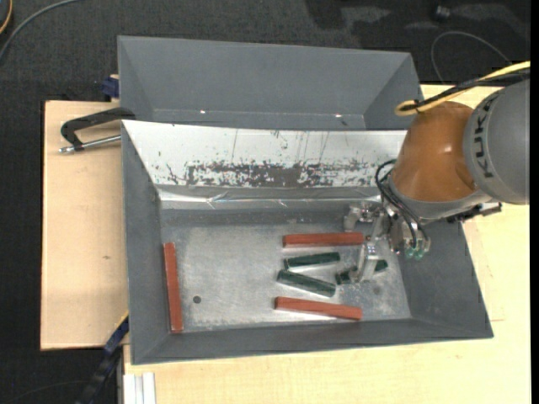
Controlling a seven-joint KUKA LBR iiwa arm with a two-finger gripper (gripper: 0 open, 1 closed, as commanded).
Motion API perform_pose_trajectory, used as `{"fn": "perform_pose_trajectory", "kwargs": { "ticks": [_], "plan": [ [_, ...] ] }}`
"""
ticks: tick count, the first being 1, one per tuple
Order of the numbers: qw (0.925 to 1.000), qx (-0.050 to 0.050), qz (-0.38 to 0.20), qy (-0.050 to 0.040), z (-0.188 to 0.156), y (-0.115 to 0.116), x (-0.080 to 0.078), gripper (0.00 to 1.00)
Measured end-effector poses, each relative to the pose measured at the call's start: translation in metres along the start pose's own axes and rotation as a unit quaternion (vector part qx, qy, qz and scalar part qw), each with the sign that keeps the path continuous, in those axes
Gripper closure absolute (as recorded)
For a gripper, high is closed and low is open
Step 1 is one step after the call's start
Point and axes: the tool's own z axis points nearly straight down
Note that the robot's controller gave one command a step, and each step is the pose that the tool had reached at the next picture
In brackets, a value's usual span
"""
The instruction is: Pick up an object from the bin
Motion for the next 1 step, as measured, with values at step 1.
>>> {"fn": "perform_pose_trajectory", "kwargs": {
  "ticks": [1],
  "plan": [
    [1.0, 0.0, -0.001, -0.0064, -0.0068, 0.0003, -0.0041, 1.0]
  ]
}}
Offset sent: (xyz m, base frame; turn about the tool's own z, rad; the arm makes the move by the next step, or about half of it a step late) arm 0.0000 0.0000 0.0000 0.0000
